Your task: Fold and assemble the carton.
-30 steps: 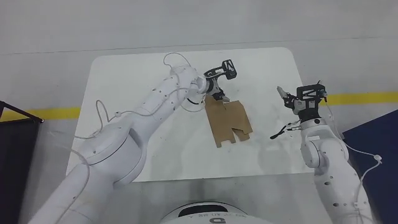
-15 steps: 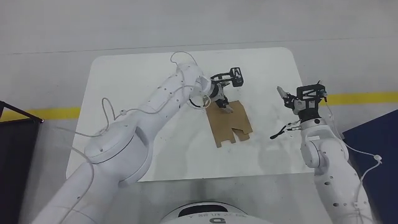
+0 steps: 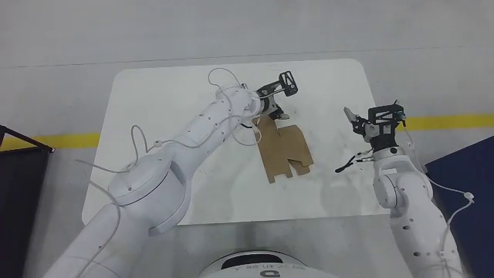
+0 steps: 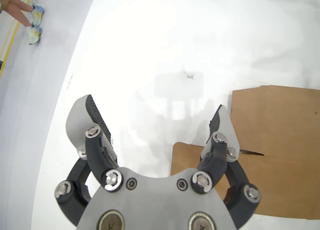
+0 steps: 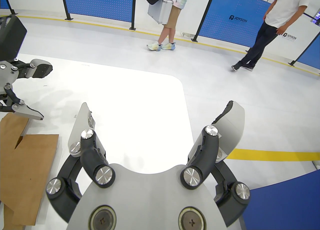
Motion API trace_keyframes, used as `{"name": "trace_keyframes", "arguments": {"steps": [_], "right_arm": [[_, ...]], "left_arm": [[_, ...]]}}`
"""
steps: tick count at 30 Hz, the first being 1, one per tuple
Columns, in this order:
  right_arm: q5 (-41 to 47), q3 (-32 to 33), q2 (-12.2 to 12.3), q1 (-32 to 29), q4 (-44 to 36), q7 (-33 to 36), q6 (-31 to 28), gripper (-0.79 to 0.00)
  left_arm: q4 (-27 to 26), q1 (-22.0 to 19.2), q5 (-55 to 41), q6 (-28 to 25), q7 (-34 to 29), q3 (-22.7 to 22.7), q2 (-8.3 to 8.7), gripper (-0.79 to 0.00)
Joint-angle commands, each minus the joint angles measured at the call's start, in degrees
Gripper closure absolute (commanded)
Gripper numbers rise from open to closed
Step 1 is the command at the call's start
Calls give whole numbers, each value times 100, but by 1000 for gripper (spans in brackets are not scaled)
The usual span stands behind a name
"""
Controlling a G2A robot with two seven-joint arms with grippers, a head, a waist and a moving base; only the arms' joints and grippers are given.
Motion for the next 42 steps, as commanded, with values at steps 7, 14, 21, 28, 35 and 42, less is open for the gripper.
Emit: {"name": "trace_keyframes", "arguments": {"steps": [7, 14, 21, 28, 35, 42], "right_arm": [[0, 0, 0, 0, 0, 0, 0, -785], [0, 0, 0, 0, 0, 0, 0, -785], [0, 0, 0, 0, 0, 0, 0, -785], [0, 0, 0, 0, 0, 0, 0, -785], [0, 0, 0, 0, 0, 0, 0, -785], [0, 0, 0, 0, 0, 0, 0, -785]], "left_arm": [[73, 157, 21, -519, -331, 47, -127, -785], [-47, 288, -136, -871, -462, -8, -208, -785], [-238, 394, -307, -1134, -656, -107, -218, -785], [-496, 305, -524, -1039, -289, -463, -42, -785], [-737, 324, -1090, -1422, 172, -1275, 473, -785], [-1583, 1154, -1763, -2350, 235, -2521, 1345, -785]]}}
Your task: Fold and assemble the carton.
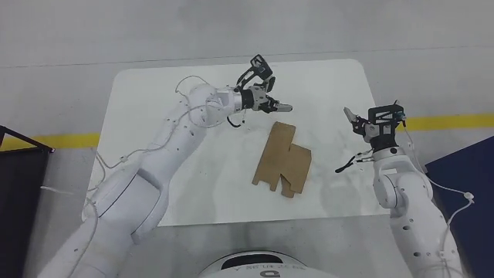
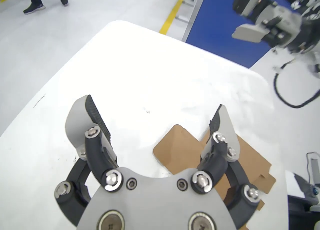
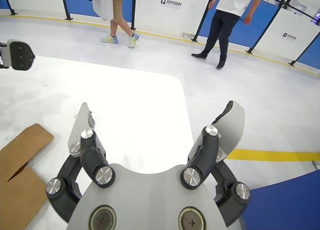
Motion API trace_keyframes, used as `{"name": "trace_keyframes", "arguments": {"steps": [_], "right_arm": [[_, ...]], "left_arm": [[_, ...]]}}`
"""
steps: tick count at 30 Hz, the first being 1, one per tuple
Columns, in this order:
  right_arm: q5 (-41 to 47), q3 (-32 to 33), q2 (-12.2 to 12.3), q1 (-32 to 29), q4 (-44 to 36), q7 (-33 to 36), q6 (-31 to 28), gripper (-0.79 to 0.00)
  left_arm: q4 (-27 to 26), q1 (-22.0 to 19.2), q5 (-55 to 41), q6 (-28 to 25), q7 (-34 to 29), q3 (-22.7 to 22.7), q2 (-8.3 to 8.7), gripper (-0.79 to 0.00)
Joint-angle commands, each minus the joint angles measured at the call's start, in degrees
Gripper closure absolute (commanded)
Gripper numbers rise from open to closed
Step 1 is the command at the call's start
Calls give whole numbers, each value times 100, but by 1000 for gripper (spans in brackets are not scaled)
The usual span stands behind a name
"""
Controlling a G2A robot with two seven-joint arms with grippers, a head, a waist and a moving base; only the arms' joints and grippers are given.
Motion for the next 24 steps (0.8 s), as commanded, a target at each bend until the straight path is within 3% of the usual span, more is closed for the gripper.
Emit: {"name": "trace_keyframes", "arguments": {"steps": [1, 3, 7, 10, 12, 16, 20, 24], "right_arm": [[0, 0, 0, 0, 0, 0, 0, -785], [0, 0, 0, 0, 0, 0, 0, -785], [0, 0, 0, 0, 0, 0, 0, -785], [103, -24, -5, -5, 12, 55, -57, -785], [411, -40, 0, 0, -8, 511, -423, -785], [988, 42, 36, -81, -48, 1670, -1121, -785], [1648, 146, 73, -242, -173, 2710, -1647, -785], [3263, 412, 96, -421, -505, 3840, -1835, -785]], "left_arm": [[-549, 502, -174, -303, -183, -450, 312, -785], [-1278, 1104, -325, -428, -504, -880, 589, -785], [-3230, 2582, -538, -267, -1357, -1841, 1084, -785], [-4484, 3557, -938, -12, -1900, -2528, 1329, -785], [-5060, 3977, -1130, 177, -2246, -2818, 1429, -785], [-5600, 4305, -1211, 418, -2781, -2975, 1528, -785], [-5585, 4257, -1180, 533, -3007, -2906, 1563, -785], [-5415, 4114, -1336, 495, -2995, -2791, 1573, -785]]}}
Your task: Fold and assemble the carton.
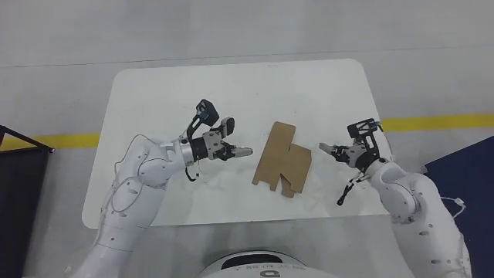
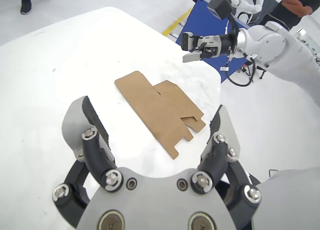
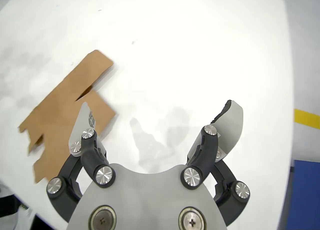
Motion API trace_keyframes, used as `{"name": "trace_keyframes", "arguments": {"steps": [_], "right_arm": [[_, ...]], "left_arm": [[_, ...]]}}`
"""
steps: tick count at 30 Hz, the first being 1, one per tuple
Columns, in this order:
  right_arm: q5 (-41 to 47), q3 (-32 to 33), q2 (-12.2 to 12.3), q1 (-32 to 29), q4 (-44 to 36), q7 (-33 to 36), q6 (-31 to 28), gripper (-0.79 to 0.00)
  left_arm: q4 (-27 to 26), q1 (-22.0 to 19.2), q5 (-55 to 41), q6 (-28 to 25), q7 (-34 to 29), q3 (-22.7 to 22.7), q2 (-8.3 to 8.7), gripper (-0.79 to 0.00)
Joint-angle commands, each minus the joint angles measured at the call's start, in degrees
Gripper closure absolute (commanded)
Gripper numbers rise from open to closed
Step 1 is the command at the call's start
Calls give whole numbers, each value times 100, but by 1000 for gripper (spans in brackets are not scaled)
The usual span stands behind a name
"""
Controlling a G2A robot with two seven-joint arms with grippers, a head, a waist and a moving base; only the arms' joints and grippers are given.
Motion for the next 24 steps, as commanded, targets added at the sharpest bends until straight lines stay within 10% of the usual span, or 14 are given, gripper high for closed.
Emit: {"name": "trace_keyframes", "arguments": {"steps": [1, 24], "right_arm": [[1007, 153, 19, -36, -166, 754, 18, -785], [3416, -78, 83, 108, 83, 2180, 150, -785]], "left_arm": [[141, -94, -105, -2, 13, 61, 2, -785], [1197, -496, -2126, 532, -762, 656, -15, -785]]}}
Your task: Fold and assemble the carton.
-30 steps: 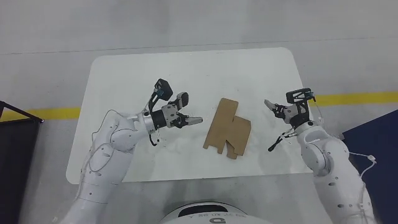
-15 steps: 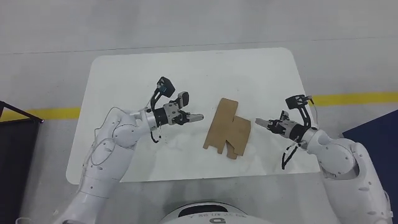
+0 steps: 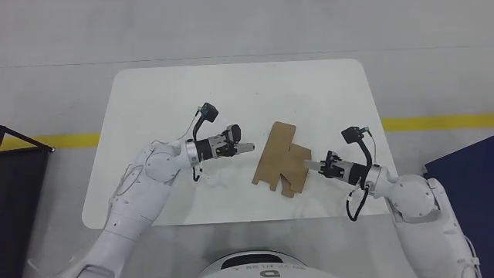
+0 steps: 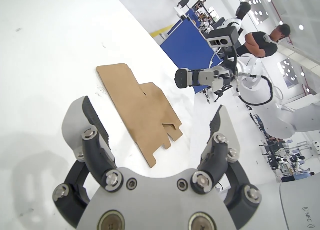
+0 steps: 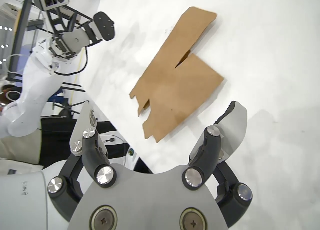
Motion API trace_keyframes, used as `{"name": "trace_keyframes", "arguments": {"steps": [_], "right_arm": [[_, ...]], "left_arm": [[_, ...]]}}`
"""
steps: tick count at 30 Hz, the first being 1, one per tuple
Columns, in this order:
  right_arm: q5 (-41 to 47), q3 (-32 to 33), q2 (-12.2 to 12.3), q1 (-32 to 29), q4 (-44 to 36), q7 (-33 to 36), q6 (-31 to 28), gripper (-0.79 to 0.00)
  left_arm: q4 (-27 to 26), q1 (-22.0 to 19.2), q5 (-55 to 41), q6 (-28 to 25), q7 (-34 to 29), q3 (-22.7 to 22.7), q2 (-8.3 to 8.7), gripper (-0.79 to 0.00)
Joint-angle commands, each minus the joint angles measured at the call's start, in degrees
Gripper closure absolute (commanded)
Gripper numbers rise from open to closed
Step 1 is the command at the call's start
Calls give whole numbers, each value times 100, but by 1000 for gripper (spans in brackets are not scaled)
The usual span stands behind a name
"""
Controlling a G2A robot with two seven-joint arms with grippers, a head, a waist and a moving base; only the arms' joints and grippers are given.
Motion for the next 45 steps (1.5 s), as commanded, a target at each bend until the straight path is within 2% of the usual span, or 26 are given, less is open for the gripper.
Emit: {"name": "trace_keyframes", "arguments": {"steps": [1, 11, 23, 35, 39, 42, 44, 45], "right_arm": [[60, -69, 5, 47, 82, 44, 181, -785], [-120, -421, 35, 126, 197, 26, 615, -785], [140, -801, 46, 340, 505, -67, 920, -785], [490, -902, 86, 444, 756, -47, 908, -742], [795, -914, 96, 477, 846, -2, 821, -686], [989, -909, 106, 512, 906, 21, 769, -677], [1115, -924, 110, 539, 926, 31, 755, -640], [1170, -930, 113, 553, 939, 36, 754, -591]], "left_arm": [[52, -49, -22, 71, -74, 92, -2, -785], [323, -213, -167, 68, -137, 451, -19, -785], [678, -477, -504, -38, -167, 878, -73, -785], [1301, -889, -1647, -233, -245, 1472, -261, -785], [1574, -1027, -1985, -270, -292, 1581, -311, -785], [1754, -1107, -2103, -293, -310, 1642, -337, -785], [1855, -1143, -2168, -302, -316, 1679, -353, -785], [1902, -1157, -2210, -296, -310, 1693, -360, -785]]}}
